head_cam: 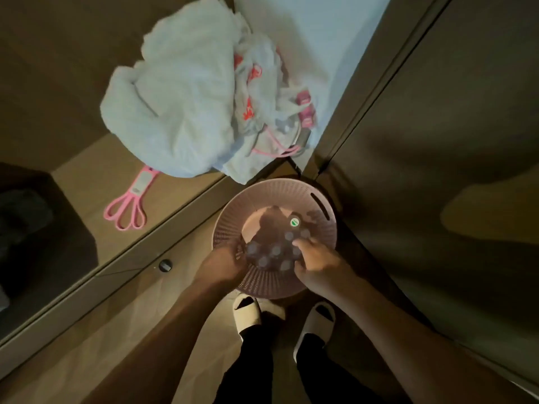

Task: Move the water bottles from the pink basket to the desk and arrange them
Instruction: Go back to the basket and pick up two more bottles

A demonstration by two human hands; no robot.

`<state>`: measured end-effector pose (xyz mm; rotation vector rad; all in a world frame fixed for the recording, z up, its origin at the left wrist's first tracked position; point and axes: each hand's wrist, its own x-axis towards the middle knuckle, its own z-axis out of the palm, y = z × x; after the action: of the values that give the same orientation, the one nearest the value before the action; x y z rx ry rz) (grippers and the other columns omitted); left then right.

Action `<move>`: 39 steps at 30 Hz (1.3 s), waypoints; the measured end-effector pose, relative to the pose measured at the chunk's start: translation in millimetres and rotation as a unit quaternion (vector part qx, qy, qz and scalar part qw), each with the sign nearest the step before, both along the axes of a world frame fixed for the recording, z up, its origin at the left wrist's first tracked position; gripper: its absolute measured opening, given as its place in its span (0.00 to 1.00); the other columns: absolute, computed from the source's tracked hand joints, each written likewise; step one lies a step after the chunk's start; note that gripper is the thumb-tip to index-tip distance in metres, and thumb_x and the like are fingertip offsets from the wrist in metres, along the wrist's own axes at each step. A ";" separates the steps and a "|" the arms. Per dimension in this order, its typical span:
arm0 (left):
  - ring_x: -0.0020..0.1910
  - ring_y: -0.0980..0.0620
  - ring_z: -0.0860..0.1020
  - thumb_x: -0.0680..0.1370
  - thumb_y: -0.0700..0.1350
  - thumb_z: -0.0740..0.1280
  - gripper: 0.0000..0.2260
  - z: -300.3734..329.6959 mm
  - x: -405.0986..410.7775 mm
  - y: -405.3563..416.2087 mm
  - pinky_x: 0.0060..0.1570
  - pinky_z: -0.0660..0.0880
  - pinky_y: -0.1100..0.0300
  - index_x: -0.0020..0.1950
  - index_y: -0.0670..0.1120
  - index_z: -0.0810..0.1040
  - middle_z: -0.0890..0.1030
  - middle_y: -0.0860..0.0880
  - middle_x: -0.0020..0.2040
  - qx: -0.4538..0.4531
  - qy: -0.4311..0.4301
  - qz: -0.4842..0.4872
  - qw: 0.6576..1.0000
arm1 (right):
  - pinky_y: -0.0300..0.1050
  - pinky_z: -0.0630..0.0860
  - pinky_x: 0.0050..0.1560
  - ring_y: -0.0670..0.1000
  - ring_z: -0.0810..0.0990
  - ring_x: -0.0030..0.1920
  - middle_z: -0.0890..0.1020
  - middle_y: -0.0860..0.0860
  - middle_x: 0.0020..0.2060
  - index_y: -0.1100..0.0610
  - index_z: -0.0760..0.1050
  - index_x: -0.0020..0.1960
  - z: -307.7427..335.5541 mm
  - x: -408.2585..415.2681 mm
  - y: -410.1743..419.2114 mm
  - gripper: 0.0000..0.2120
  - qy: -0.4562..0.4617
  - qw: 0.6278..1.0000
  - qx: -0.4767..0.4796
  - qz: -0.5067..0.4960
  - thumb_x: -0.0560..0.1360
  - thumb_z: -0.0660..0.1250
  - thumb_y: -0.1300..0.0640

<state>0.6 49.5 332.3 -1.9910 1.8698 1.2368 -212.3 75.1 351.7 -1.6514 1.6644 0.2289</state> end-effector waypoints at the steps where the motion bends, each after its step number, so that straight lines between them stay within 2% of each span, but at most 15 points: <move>1: 0.54 0.47 0.78 0.81 0.49 0.61 0.16 -36.5 -4.4 -6.6 0.47 0.71 0.59 0.68 0.48 0.72 0.79 0.46 0.61 0.019 -0.011 -0.006 1.000 | 0.42 0.69 0.62 0.52 0.72 0.68 0.72 0.52 0.69 0.54 0.68 0.73 -39.4 3.8 -6.5 0.21 0.002 1.000 -0.009 0.011 0.81 0.62 0.54; 4: 0.53 0.46 0.81 0.78 0.48 0.65 0.20 -152.2 -15.8 -15.8 0.49 0.78 0.55 0.70 0.47 0.71 0.80 0.45 0.58 0.012 -0.023 -0.067 0.997 | 0.41 0.72 0.55 0.51 0.78 0.60 0.78 0.51 0.62 0.53 0.72 0.68 -154.6 18.9 -20.8 0.18 0.017 0.999 0.017 0.043 0.79 0.65 0.52; 6: 0.53 0.44 0.81 0.76 0.48 0.66 0.21 -223.3 -16.5 -13.1 0.51 0.79 0.49 0.69 0.47 0.70 0.79 0.44 0.57 0.016 -0.048 -0.096 0.994 | 0.46 0.75 0.55 0.53 0.79 0.58 0.79 0.51 0.58 0.52 0.73 0.66 -230.4 30.1 -24.4 0.17 0.038 0.997 0.017 0.071 0.79 0.65 0.51; 8: 0.53 0.42 0.79 0.77 0.48 0.65 0.25 -274.6 -16.8 -9.6 0.50 0.79 0.45 0.73 0.45 0.65 0.77 0.42 0.60 0.020 -0.080 -0.104 0.991 | 0.52 0.77 0.58 0.56 0.79 0.59 0.79 0.53 0.59 0.53 0.73 0.66 -288.1 40.6 -25.4 0.16 0.065 0.993 0.018 0.099 0.79 0.63 0.52; 11: 0.52 0.41 0.80 0.80 0.49 0.62 0.25 -329.1 -18.4 -7.7 0.46 0.78 0.48 0.75 0.44 0.61 0.77 0.41 0.61 0.004 -0.127 -0.135 0.983 | 0.54 0.74 0.59 0.60 0.77 0.61 0.78 0.56 0.62 0.57 0.72 0.68 -343.3 51.3 -21.9 0.16 0.083 0.988 0.071 0.114 0.81 0.59 0.56; 13: 0.50 0.41 0.81 0.82 0.50 0.59 0.24 -351.2 -19.8 -7.5 0.42 0.74 0.50 0.75 0.44 0.60 0.79 0.41 0.58 -0.002 -0.152 -0.135 0.979 | 0.55 0.72 0.61 0.61 0.75 0.64 0.75 0.59 0.66 0.59 0.68 0.71 -361.2 58.0 -21.0 0.19 0.108 0.982 0.069 0.136 0.82 0.57 0.56; 15: 0.49 0.41 0.81 0.82 0.51 0.58 0.23 -362.1 -21.4 -8.3 0.40 0.70 0.52 0.75 0.45 0.58 0.81 0.42 0.54 0.012 -0.167 -0.111 0.980 | 0.57 0.76 0.56 0.63 0.78 0.60 0.77 0.61 0.62 0.61 0.71 0.69 -369.0 60.6 -24.9 0.22 0.140 0.982 0.019 0.126 0.79 0.65 0.52; 16: 0.48 0.41 0.81 0.82 0.51 0.57 0.22 -365.7 -22.2 -8.5 0.39 0.70 0.52 0.74 0.46 0.58 0.81 0.42 0.52 0.015 -0.173 -0.100 0.980 | 0.56 0.77 0.52 0.64 0.80 0.56 0.79 0.61 0.59 0.60 0.72 0.67 -370.3 59.0 -27.6 0.23 0.146 0.982 -0.001 0.116 0.76 0.68 0.51; 19: 0.47 0.40 0.81 0.83 0.51 0.56 0.19 -370.3 -25.8 -9.8 0.38 0.69 0.53 0.71 0.44 0.61 0.81 0.42 0.51 0.005 -0.171 -0.095 0.981 | 0.54 0.74 0.55 0.60 0.78 0.61 0.76 0.57 0.64 0.58 0.64 0.72 -372.3 49.1 -29.0 0.20 0.142 0.977 0.043 0.152 0.82 0.58 0.53; 23: 0.46 0.39 0.81 0.82 0.53 0.57 0.17 -373.2 -30.2 -11.7 0.38 0.70 0.53 0.65 0.44 0.64 0.81 0.41 0.50 -0.026 -0.149 -0.096 0.984 | 0.49 0.75 0.45 0.56 0.81 0.55 0.79 0.54 0.60 0.58 0.66 0.70 -374.6 39.6 -25.1 0.17 0.144 0.969 -0.043 0.194 0.82 0.56 0.55; 27: 0.46 0.39 0.81 0.82 0.52 0.59 0.15 -370.1 -31.7 -11.3 0.39 0.73 0.51 0.64 0.47 0.65 0.80 0.41 0.51 -0.037 -0.131 -0.090 0.986 | 0.51 0.77 0.50 0.57 0.81 0.54 0.80 0.55 0.57 0.57 0.69 0.66 -381.7 44.7 -22.4 0.14 0.067 0.989 -0.033 0.130 0.82 0.58 0.55; 30: 0.48 0.38 0.81 0.81 0.53 0.59 0.17 -355.8 -26.4 -9.9 0.40 0.72 0.50 0.67 0.47 0.64 0.80 0.40 0.51 -0.058 -0.118 -0.069 0.989 | 0.51 0.77 0.53 0.56 0.81 0.56 0.81 0.53 0.57 0.54 0.71 0.66 -374.8 42.9 -25.4 0.14 0.036 0.994 0.002 0.101 0.81 0.60 0.54; 35: 0.45 0.40 0.81 0.81 0.52 0.60 0.15 -290.4 -23.1 -8.6 0.39 0.74 0.53 0.66 0.49 0.66 0.82 0.43 0.47 -0.099 -0.084 -0.017 0.991 | 0.48 0.77 0.48 0.54 0.82 0.52 0.82 0.50 0.51 0.53 0.75 0.59 -306.6 29.5 -34.0 0.09 0.018 0.993 0.001 0.113 0.80 0.64 0.54; 37: 0.44 0.40 0.82 0.80 0.53 0.59 0.14 -247.4 -24.7 -10.8 0.44 0.78 0.49 0.64 0.51 0.66 0.82 0.43 0.46 -0.103 -0.079 0.006 0.992 | 0.47 0.78 0.44 0.52 0.83 0.48 0.83 0.50 0.46 0.53 0.75 0.57 -258.4 26.7 -38.2 0.08 0.003 0.994 -0.042 0.100 0.79 0.65 0.51; 39: 0.43 0.40 0.81 0.80 0.54 0.58 0.14 -193.6 -25.2 -15.1 0.45 0.79 0.48 0.63 0.50 0.65 0.81 0.43 0.45 -0.111 -0.089 0.013 0.990 | 0.48 0.78 0.46 0.52 0.83 0.48 0.83 0.50 0.47 0.54 0.73 0.61 -203.7 24.9 -39.7 0.12 -0.008 0.990 -0.093 0.106 0.80 0.65 0.51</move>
<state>-24.6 34.4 138.7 -2.1610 1.9702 0.8545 -187.4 35.4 148.1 -1.9682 1.5357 0.1686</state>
